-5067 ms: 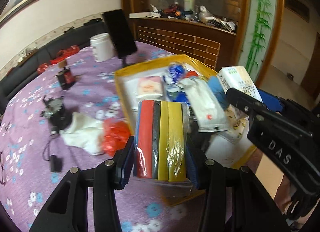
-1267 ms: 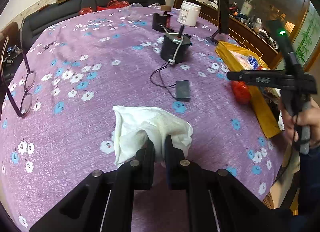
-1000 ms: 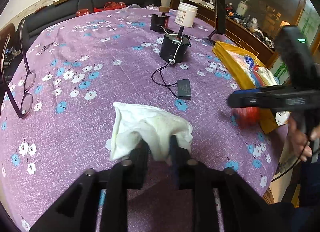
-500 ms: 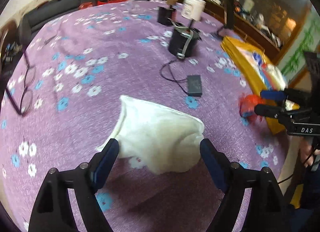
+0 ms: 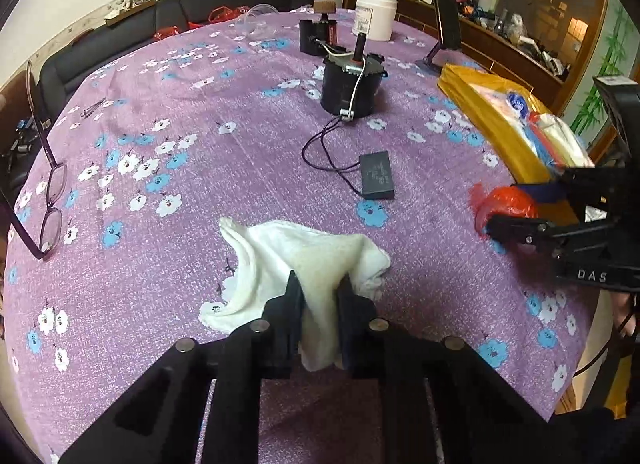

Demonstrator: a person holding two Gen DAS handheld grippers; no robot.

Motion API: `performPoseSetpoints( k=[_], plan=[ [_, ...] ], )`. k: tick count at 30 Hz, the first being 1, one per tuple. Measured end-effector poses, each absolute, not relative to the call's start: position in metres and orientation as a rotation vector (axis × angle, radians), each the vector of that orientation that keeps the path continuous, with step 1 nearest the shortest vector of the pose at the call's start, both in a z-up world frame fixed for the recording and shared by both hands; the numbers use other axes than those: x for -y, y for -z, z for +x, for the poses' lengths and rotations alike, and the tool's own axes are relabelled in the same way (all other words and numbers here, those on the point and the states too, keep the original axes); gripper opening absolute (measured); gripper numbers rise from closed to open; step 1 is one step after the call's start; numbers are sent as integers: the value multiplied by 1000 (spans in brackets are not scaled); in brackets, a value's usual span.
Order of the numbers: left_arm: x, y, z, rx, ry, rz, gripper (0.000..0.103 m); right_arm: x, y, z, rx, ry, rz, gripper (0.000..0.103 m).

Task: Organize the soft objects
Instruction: 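Grasp the red plastic bag with right tool while left holds the white cloth, then carry the red bag into the tray with right tool while left drops the white cloth there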

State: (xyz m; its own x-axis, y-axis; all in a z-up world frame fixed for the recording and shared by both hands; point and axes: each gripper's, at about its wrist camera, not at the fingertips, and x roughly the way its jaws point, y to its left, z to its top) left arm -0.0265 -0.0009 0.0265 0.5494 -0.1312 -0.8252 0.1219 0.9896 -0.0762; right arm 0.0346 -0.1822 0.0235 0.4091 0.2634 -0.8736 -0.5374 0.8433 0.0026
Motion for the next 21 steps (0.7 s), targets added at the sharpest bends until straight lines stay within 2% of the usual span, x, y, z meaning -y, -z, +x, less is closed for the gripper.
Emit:
performPoseSetpoints(
  k=[7,21],
  plan=[
    [3,-46,-30,-911,159,-58,14,178,-42,17,-961,-571,-112,50],
    [58,-60,-22,-811,92,35,14,210,-58,8,-851,-455,19,50]
  ],
)
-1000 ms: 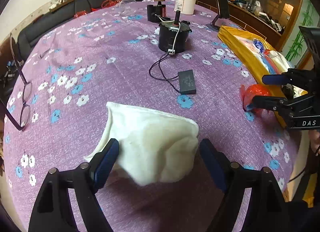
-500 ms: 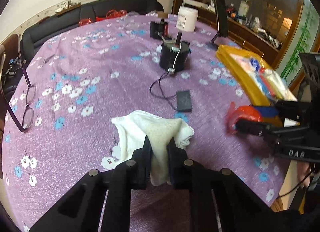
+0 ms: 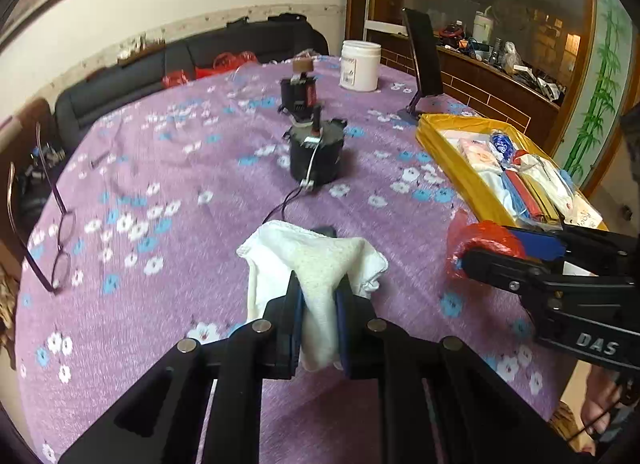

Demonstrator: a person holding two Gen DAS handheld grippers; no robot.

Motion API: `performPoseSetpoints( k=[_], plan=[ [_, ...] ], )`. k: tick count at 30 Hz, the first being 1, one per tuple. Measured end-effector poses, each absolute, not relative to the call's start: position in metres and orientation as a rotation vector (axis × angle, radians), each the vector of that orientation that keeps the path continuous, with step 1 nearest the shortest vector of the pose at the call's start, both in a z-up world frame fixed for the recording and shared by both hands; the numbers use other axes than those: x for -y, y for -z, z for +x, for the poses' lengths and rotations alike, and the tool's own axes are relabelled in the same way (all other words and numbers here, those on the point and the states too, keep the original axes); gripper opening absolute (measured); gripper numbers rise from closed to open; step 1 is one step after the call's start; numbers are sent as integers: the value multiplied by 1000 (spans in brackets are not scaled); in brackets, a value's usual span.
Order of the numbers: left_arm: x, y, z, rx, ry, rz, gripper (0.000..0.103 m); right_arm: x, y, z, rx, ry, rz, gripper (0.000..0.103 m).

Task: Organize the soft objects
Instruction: 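Carry the red bag into the tray with right tool while left drops the white cloth there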

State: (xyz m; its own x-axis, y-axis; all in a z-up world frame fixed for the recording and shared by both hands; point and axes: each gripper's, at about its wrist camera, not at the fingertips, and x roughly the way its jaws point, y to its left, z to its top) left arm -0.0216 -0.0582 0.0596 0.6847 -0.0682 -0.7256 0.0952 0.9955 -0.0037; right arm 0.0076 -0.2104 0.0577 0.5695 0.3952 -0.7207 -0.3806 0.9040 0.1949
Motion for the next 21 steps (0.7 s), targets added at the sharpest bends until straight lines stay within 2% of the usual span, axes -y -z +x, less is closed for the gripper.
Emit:
performPoseSetpoints(
  k=[21],
  plan=[
    [113,-60,-11,-736,33,177,14,257,-74,1,-791,-425,119,50]
  ],
)
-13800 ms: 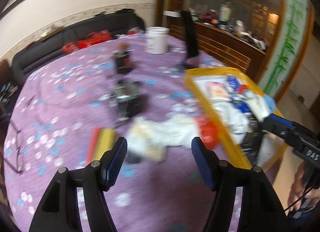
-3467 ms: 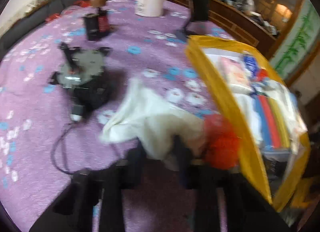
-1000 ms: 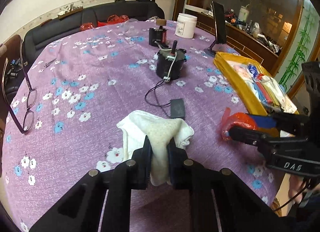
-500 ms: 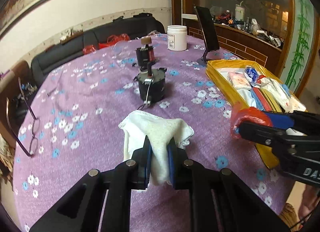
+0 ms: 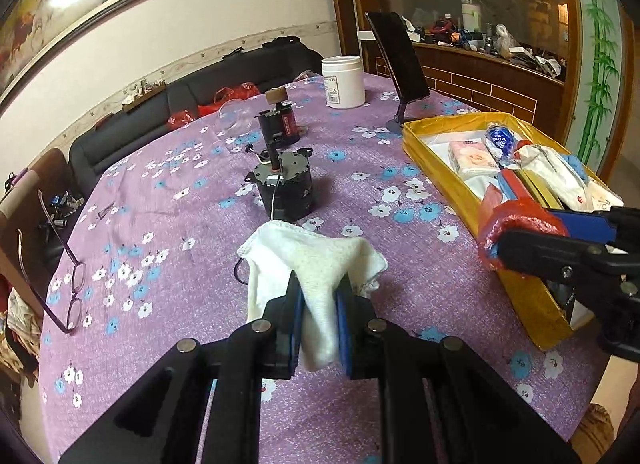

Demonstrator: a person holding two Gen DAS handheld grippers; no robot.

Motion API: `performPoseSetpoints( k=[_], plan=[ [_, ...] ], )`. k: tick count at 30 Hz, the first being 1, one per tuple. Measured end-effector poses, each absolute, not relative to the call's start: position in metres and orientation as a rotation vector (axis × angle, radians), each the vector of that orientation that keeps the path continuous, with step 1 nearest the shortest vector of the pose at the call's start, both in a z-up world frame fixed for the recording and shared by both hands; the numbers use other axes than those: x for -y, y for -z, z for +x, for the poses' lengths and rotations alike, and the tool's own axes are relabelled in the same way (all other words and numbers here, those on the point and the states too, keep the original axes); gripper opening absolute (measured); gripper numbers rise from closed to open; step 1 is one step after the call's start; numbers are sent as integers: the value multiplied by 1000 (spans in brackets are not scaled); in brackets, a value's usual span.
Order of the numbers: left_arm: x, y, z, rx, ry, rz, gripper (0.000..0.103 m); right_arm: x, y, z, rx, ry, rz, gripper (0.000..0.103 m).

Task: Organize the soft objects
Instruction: 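Carry the red bag into the tray with right tool while left drops the white cloth there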

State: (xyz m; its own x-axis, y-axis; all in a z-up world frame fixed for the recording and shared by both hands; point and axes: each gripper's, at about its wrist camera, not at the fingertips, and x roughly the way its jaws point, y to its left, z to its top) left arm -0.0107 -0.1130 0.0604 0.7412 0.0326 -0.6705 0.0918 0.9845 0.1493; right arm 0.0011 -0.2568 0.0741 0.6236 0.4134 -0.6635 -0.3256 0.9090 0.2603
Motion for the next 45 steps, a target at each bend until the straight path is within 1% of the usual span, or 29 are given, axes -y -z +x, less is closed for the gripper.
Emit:
performPoseSetpoints(
  k=[17,25,31,37,45],
  plan=[
    [116,-65,-12,-741,56,158,14,268,-76,2,-790,-417,149,50],
    [124,-72,-5,-745,94,150,14,292,-81,3,-767,-375,186,50],
    [149,-83,1,-745,172,148,15,329,-85,5,-744,-322,246,50],
    [191,-92,13,-757,282,154,15,374,-86,5,-725,-245,307,50],
    [248,-81,39,-805,368,190,15,419,-82,17,-738,-143,321,50]
  ],
)
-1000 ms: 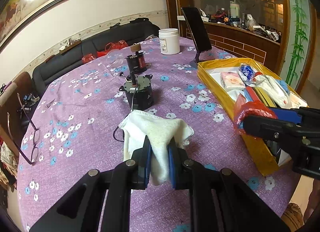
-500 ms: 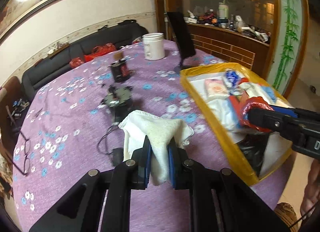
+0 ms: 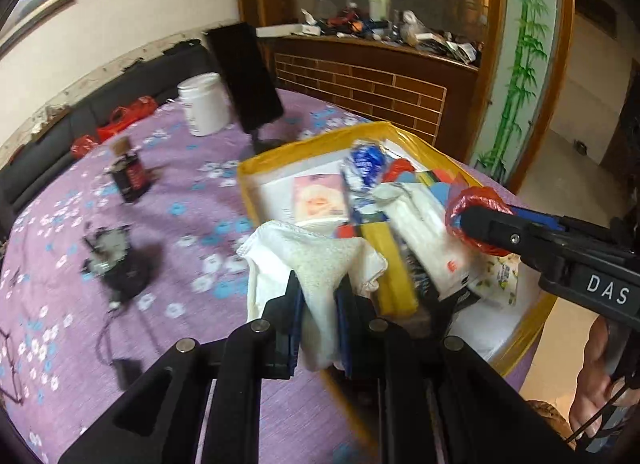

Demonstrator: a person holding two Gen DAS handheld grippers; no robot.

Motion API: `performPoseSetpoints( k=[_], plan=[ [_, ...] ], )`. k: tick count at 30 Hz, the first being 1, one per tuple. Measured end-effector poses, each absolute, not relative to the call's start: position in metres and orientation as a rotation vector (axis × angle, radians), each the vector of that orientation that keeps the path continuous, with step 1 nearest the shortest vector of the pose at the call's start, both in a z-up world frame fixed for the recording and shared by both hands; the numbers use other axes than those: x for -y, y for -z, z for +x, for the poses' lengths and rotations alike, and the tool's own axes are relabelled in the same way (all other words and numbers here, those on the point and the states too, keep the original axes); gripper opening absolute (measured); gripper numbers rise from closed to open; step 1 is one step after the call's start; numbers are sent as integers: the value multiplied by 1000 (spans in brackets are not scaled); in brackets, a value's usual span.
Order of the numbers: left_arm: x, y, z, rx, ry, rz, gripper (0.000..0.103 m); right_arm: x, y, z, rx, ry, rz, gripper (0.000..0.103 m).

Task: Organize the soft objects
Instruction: 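Carry the red bag into the tray with right tool while left drops the white cloth there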

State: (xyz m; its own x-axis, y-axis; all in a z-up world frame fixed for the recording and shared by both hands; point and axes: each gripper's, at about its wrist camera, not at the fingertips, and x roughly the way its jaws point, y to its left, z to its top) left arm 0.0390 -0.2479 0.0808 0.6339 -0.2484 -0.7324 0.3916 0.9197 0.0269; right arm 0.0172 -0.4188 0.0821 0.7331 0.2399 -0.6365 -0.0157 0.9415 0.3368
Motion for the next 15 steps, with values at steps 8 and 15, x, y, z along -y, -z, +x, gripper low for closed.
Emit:
performPoseSetpoints(
  k=[8,15],
  plan=[
    [279,-64,69,-840,378,231,15,428,-70,57,-809,-108,269,50],
    [289,-59,103,-867,367,198,15,425,-72,100,-867,-114,227,50]
  ],
)
